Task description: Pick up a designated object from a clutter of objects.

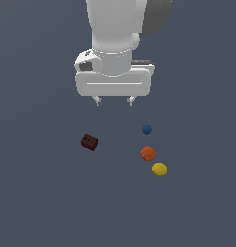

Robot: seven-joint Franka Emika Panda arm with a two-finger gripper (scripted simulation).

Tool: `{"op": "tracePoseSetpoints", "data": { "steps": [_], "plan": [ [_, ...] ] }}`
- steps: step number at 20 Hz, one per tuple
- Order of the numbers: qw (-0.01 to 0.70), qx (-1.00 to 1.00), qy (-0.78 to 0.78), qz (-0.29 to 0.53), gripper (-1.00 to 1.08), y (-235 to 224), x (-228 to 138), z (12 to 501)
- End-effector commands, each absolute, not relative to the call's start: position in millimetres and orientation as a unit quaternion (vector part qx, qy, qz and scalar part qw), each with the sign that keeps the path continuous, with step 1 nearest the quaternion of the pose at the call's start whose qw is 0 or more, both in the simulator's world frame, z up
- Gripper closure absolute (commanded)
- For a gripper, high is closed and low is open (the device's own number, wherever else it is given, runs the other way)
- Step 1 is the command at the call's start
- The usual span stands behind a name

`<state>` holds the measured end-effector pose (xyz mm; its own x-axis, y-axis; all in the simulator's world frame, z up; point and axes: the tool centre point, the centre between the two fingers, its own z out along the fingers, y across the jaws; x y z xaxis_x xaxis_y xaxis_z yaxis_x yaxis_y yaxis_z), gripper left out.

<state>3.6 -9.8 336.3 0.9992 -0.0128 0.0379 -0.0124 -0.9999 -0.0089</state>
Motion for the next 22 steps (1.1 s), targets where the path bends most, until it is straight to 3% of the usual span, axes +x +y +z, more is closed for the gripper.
{"op": "tracePoseSetpoints", "data": {
  "steps": [1, 11, 22],
  "plan": [
    [0.004, -1.0, 0.006, -0.019, -0.92, -9.8, 3.6, 336.3],
    [-0.009, -1.0, 0.008, -0.027, -0.92, -23.1, 5.2, 335.5],
    [-0.01, -0.999, 0.021, -0.024, -0.92, -3.0, 4.8, 309.3]
  ]
}}
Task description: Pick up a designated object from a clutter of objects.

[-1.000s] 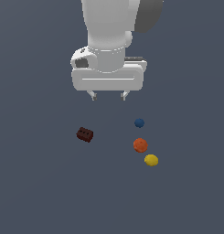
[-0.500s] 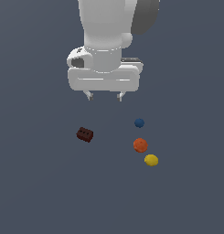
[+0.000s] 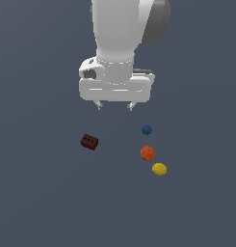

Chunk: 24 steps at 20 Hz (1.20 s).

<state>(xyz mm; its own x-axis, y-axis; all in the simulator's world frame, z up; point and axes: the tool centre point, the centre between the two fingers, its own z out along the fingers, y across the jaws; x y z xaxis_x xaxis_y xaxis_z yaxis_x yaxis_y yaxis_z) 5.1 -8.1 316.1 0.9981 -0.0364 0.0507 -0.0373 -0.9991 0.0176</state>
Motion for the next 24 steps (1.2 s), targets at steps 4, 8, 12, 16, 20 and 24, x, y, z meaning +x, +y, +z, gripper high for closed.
{"op": "tracePoseSetpoints", "data": {
  "steps": [4, 8, 12, 16, 20, 24],
  "plan": [
    [0.01, 0.999, -0.034, 0.022, -0.92, 15.0, 2.4, 284.7],
    [0.011, 0.999, -0.05, 0.02, -0.92, 38.9, -3.8, 252.5],
    [0.011, 0.997, -0.068, 0.017, -0.92, 67.2, -15.8, 215.0],
    [0.009, 0.996, -0.087, 0.014, -0.92, 94.8, -32.8, 178.6],
    [0.007, 0.994, -0.105, 0.011, -0.92, 120.5, -54.1, 144.8],
    [0.005, 0.993, -0.12, 0.007, -0.92, 140.3, -75.0, 118.3]
  ]
}}
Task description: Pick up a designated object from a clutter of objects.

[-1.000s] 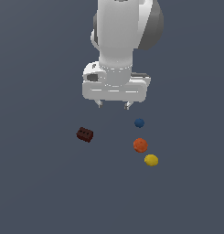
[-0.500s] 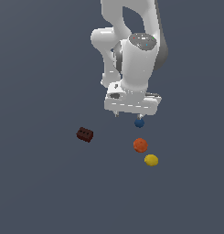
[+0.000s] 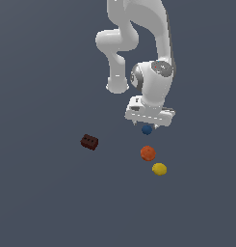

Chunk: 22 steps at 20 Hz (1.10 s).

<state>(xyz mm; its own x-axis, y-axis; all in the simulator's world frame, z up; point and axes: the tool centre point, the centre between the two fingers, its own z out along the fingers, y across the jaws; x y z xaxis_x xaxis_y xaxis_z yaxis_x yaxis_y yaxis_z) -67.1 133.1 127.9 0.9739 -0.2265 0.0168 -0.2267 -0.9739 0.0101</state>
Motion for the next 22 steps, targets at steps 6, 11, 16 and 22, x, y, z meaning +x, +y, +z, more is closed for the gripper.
{"op": "tracePoseSetpoints", "data": {
  "steps": [6, 11, 16, 22],
  "plan": [
    [0.002, 0.991, -0.136, 0.002, -0.92, 159.2, -99.5, 92.8],
    [0.0, 0.99, -0.142, 0.0, -0.92, 166.5, -110.4, 82.7],
    [0.0, 0.99, -0.142, 0.0, -0.92, 167.0, -111.4, 81.7],
    [0.0, 0.99, -0.142, 0.0, -0.92, 167.3, -112.1, 69.7]
  ]
}}
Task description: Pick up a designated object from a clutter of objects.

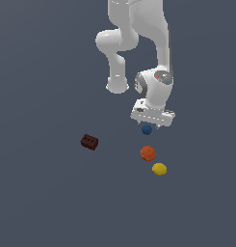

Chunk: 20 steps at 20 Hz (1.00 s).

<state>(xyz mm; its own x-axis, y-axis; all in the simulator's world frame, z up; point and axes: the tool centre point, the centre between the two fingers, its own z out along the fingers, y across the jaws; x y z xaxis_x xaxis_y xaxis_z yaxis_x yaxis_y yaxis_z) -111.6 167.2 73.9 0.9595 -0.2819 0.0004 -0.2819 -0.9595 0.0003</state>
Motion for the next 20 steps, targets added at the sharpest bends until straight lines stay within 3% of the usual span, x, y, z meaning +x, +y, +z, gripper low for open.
{"op": "tracePoseSetpoints", "data": {
  "steps": [1, 13, 14, 20],
  "plan": [
    [0.0, 0.99, -0.142, 0.0, -0.92, 167.3, -112.3, 66.0],
    [0.0, 0.99, -0.143, 0.0, -0.92, 167.5, -113.1, 33.8],
    [0.0, 0.99, -0.143, 0.0, 1.08, 167.5, -113.1, 33.8],
    [0.0, 0.99, -0.143, 0.0, 1.08, 167.5, -113.1, 33.8]
  ]
}}
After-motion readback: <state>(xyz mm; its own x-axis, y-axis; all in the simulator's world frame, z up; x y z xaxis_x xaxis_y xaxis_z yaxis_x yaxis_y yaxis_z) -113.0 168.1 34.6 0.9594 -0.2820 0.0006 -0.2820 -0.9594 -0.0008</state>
